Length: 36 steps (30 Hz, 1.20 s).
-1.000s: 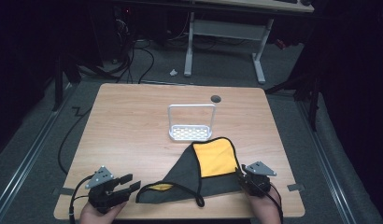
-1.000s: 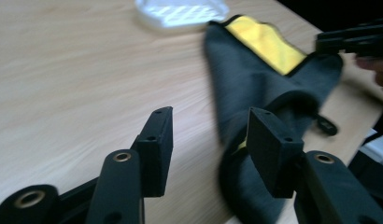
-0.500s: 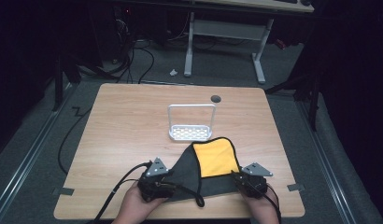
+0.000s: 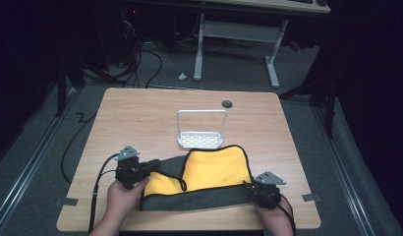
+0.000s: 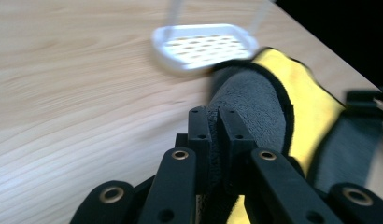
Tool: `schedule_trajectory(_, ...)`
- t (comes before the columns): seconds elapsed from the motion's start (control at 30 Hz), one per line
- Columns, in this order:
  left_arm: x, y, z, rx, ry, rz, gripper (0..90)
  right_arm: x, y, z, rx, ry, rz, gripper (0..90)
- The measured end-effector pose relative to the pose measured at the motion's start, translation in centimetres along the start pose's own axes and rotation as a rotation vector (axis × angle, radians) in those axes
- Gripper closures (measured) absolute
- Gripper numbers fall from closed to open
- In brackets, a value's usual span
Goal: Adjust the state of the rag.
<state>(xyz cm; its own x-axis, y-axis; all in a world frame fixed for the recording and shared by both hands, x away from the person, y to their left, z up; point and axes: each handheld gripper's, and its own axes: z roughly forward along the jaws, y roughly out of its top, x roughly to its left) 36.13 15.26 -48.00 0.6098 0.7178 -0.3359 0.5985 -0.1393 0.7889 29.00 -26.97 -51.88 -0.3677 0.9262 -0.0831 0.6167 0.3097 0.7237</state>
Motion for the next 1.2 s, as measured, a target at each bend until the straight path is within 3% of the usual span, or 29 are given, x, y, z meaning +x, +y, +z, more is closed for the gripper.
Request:
schedule_trajectory(0.07,2.8,-0.6,0.1,0.020,0.037,-0.076,83.2,-0.1,0.0,0.0,0.001,0.003,0.001,64.4)
schedule_trajectory(0.1,2.8,-0.6,0.1,0.020,0.037,-0.076,82.0,0.0,0.0,0.0,0.002,0.003,0.003,64.4)
schedule_trajectory(0.2,5.1,-1.8,0.8,0.074,0.068,-0.163,74.2,0.0,-0.1,0.1,0.003,0.004,-0.001,64.3)
schedule_trajectory(0.3,5.4,-2.3,0.3,0.051,0.112,-0.142,67.0,0.0,-0.1,0.1,0.005,0.005,0.001,64.3)
schedule_trajectory(0.37,4.6,-2.1,-0.1,0.009,0.085,-0.126,62.0,0.0,-0.1,0.1,0.004,0.004,0.000,64.3)
schedule_trajectory(0.43,2.6,-1.6,0.3,0.019,0.050,-0.046,56.6,0.1,0.0,0.1,0.006,0.004,0.002,64.3)
schedule_trajectory(0.5,0.0,-1.3,1.5,0.052,0.025,0.069,53.9,0.1,0.0,0.3,0.009,0.007,-0.002,64.2)
schedule_trajectory(0.57,-1.8,-1.2,3.1,0.103,0.037,0.154,49.1,0.3,0.1,0.3,0.010,0.009,-0.003,64.1)
schedule_trajectory(0.6,-2.4,-1.3,4.0,0.141,0.050,0.185,43.8,0.3,0.0,0.2,0.009,0.011,-0.010,64.0)
schedule_trajectory(0.67,-2.8,-1.5,5.8,0.239,0.083,0.208,43.1,0.3,0.0,0.2,0.008,0.012,-0.008,63.9)
schedule_trajectory(0.73,-3.0,-1.8,6.7,0.276,0.113,0.240,46.4,0.2,-0.1,0.1,0.007,0.013,-0.003,63.9)
schedule_trajectory(0.77,-3.2,-1.8,6.8,0.270,0.141,0.263,46.4,0.2,-0.1,0.1,0.007,0.013,-0.003,63.9)
schedule_trajectory(0.8,-3.2,-1.7,6.7,0.266,0.146,0.249,64.2,0.0,-0.1,0.1,0.008,0.016,0.005,63.9)
schedule_trajectory(0.83,-3.1,-1.5,6.6,0.263,0.139,0.227,64.2,0.0,-0.1,0.1,0.008,0.016,0.005,63.9)
schedule_trajectory(0.93,-2.4,-1.0,6.0,0.231,0.118,0.189,82.6,0.0,-0.1,0.2,0.008,0.018,0.002,63.9)
schedule_trajectory(1.03,-1.3,0.2,4.8,0.171,0.122,0.161,85.2,0.0,-0.1,0.1,0.006,0.019,-0.001,63.9)
schedule_trajectory(1.1,0.3,1.1,3.8,0.106,0.147,0.123,85.7,0.0,-0.1,0.1,0.006,0.020,-0.002,63.9)
schedule_trajectory(1.13,1.1,1.4,3.5,0.098,0.158,0.106,85.7,0.0,-0.1,0.1,0.006,0.020,-0.002,63.9)
schedule_trajectory(1.17,2.5,1.9,3.1,0.079,0.179,0.071,85.5,0.0,-0.1,0.1,0.006,0.020,-0.002,63.9)
schedule_trajectory(1.2,4.7,2.2,2.4,0.051,0.231,0.001,82.4,0.0,-0.1,0.1,0.005,0.021,-0.002,63.9)
